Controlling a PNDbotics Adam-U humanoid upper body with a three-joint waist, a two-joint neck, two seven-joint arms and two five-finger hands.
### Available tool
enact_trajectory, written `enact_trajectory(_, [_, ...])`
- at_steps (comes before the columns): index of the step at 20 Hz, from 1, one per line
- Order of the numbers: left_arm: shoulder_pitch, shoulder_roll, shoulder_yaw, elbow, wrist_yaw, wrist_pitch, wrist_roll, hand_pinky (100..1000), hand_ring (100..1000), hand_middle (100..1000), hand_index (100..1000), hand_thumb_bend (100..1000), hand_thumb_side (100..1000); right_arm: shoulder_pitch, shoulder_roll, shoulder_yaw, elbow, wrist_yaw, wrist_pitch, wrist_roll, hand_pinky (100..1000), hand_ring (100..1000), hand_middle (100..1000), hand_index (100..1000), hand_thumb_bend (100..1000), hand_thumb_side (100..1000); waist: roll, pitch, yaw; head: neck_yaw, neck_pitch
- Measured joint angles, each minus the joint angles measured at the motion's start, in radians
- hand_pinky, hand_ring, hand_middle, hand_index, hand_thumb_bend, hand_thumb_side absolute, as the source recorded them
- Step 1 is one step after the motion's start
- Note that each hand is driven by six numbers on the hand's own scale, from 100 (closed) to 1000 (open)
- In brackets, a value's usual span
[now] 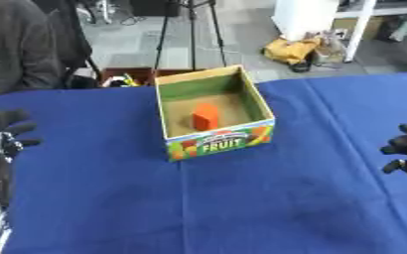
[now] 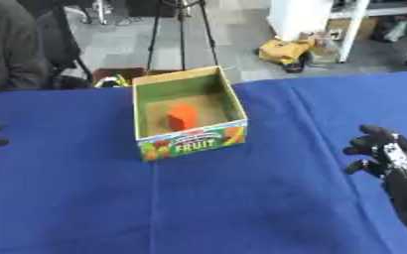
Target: Pick up objects on the table and place them in the box.
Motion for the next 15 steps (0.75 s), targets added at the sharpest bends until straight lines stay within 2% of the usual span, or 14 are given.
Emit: enact_trajectory(15, [0.01,-0.029,0.004,0.006,0.0,0.006,-0.04,621,713,692,780,718,840,0.0,0.002,0.0,0.0,-0.009,-0.001,-0.001,481,658,603,784,100,567,-0.009,-0.003,-0.01,0.007,0.01])
